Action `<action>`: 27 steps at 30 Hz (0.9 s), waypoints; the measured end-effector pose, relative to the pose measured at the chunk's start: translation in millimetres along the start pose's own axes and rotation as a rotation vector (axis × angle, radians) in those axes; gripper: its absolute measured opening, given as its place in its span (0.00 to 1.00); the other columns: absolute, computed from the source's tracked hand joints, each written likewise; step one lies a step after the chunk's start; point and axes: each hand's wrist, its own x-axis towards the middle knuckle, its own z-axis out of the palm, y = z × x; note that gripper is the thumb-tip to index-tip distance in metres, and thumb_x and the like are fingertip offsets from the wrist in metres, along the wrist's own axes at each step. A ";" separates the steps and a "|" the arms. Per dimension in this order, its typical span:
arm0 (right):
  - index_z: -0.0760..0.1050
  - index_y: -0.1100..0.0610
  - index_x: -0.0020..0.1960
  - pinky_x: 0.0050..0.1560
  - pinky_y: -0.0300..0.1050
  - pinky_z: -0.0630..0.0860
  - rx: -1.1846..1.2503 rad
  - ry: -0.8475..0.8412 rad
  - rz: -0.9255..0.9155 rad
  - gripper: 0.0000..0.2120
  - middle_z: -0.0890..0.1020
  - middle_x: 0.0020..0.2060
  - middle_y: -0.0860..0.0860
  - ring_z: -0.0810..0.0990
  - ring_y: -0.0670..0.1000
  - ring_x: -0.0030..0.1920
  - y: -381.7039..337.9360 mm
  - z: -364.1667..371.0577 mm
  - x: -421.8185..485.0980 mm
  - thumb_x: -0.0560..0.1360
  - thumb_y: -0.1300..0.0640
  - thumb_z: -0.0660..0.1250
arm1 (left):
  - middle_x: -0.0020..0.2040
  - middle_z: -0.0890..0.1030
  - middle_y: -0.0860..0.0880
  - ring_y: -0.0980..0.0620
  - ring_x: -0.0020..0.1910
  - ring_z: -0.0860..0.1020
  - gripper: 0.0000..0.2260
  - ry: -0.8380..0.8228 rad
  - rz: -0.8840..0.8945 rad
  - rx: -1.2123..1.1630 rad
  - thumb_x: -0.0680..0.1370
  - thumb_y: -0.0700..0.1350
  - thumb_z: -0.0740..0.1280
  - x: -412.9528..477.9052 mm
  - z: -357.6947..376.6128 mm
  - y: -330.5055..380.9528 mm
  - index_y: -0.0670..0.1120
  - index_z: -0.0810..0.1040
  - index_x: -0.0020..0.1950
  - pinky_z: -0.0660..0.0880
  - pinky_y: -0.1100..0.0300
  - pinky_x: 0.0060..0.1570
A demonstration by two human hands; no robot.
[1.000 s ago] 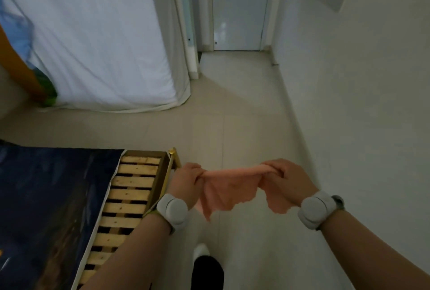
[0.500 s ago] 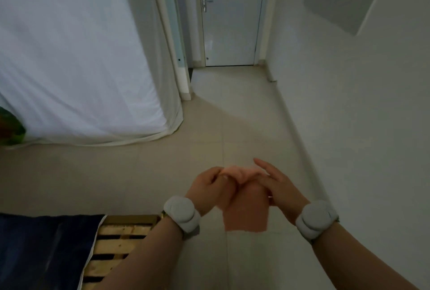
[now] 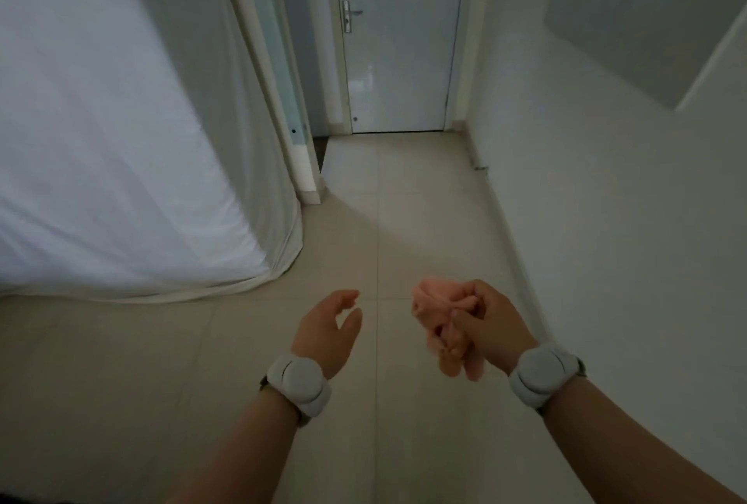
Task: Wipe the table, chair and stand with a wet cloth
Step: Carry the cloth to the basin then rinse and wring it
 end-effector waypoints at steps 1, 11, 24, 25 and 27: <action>0.70 0.62 0.46 0.26 0.36 0.73 -0.004 -0.008 -0.003 0.08 0.77 0.27 0.59 0.77 0.49 0.23 -4.0 -4.5 23.1 0.73 0.72 0.58 | 0.60 0.77 0.51 0.53 0.61 0.74 0.16 0.033 0.004 0.023 0.78 0.45 0.63 17.0 -0.6 0.3 0.49 0.72 0.66 0.65 0.66 0.57; 0.72 0.53 0.47 0.29 0.28 0.70 -0.113 -0.024 -0.129 0.11 0.80 0.31 0.51 0.77 0.38 0.26 -55.9 27.4 238.2 0.75 0.68 0.61 | 0.67 0.72 0.46 0.47 0.64 0.72 0.20 0.178 -0.008 0.130 0.78 0.45 0.64 212.9 -38.0 -24.8 0.47 0.68 0.70 0.65 0.60 0.62; 0.72 0.55 0.51 0.25 0.34 0.73 -0.036 0.093 -0.125 0.10 0.79 0.30 0.50 0.76 0.38 0.25 -133.4 33.9 474.4 0.75 0.68 0.60 | 0.67 0.71 0.46 0.47 0.66 0.70 0.22 0.089 0.190 0.217 0.77 0.47 0.64 510.9 -72.0 15.9 0.47 0.66 0.71 0.65 0.56 0.66; 0.72 0.54 0.51 0.26 0.34 0.73 -0.040 0.101 -0.121 0.10 0.80 0.31 0.49 0.77 0.38 0.26 -133.1 30.5 496.1 0.75 0.67 0.61 | 0.67 0.71 0.46 0.48 0.66 0.69 0.22 0.074 0.201 0.212 0.77 0.47 0.64 533.9 -68.0 19.2 0.47 0.66 0.71 0.65 0.57 0.66; 0.73 0.53 0.51 0.27 0.33 0.74 -0.046 0.120 -0.119 0.10 0.80 0.32 0.47 0.78 0.39 0.28 -127.3 21.7 553.9 0.75 0.67 0.61 | 0.67 0.71 0.47 0.48 0.66 0.69 0.22 0.056 0.210 0.207 0.77 0.47 0.65 591.0 -54.4 23.1 0.47 0.66 0.71 0.63 0.59 0.66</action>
